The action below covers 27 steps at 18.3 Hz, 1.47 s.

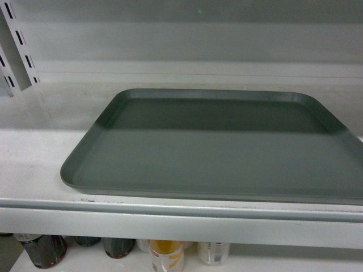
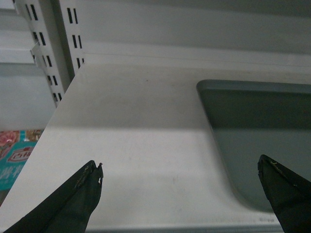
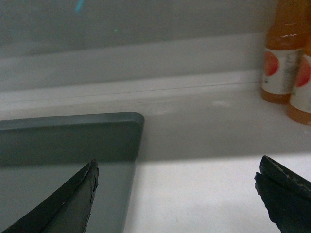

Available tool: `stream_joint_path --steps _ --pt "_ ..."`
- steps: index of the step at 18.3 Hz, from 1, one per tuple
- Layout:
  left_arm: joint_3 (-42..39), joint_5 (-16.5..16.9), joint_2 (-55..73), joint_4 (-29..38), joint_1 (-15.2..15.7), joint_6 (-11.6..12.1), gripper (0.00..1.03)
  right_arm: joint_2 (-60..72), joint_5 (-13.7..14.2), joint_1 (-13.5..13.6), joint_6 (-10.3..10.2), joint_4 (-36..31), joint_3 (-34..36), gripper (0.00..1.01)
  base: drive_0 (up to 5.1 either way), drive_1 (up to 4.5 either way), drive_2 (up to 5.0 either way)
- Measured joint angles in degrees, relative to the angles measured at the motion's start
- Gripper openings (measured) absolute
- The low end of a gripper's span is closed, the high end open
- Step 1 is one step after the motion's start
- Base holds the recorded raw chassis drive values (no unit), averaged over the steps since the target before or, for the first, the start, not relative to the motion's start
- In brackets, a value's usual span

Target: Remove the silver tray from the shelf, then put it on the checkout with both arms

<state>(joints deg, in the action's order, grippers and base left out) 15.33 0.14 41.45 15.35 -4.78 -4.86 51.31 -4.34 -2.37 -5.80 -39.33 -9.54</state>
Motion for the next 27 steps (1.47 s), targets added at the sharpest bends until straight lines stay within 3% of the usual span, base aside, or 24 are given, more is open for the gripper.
stream_joint_path --steps 2,4,9,13,17,22,23,24,27 --pt "5.01 0.04 12.85 8.41 -2.08 0.70 0.98 13.22 -2.71 0.22 1.42 -5.75 -5.53 0.98 0.0 0.00 0.0" --pt "11.06 -0.13 27.61 14.86 -3.08 1.51 0.98 24.57 -5.01 1.53 0.48 -5.07 -11.32 0.98 0.0 0.00 0.0" --pt "23.02 -2.12 49.42 13.42 -7.13 1.79 0.98 35.06 -4.59 6.21 -0.39 -2.99 -18.45 0.98 0.0 0.00 0.0" --pt "29.53 -3.54 54.38 10.56 -8.68 0.17 0.98 40.13 -2.36 6.12 -0.48 2.03 -24.61 0.98 0.0 0.00 0.0" --pt "31.43 -4.24 56.92 8.63 -9.11 -0.92 0.98 43.30 -2.01 6.10 -1.07 3.65 -27.89 0.98 0.0 0.00 0.0" --pt "31.65 -5.55 58.21 8.61 -10.16 -1.22 0.98 46.84 -0.94 6.21 -3.61 8.07 -30.62 0.98 0.0 0.00 0.0" --pt "31.65 -6.34 58.73 9.16 -10.45 -1.16 0.98 47.60 0.70 6.99 -2.89 8.20 -31.12 0.98 0.0 0.00 0.0" --pt "31.61 -7.13 59.71 9.84 -10.58 -0.70 0.98 48.50 2.21 8.13 0.15 7.15 -31.26 0.98 0.0 0.00 0.0" --pt "31.61 -7.50 59.82 9.99 -10.71 -0.55 0.98 48.85 2.56 8.07 0.66 7.06 -31.39 0.98 0.0 0.00 0.0"
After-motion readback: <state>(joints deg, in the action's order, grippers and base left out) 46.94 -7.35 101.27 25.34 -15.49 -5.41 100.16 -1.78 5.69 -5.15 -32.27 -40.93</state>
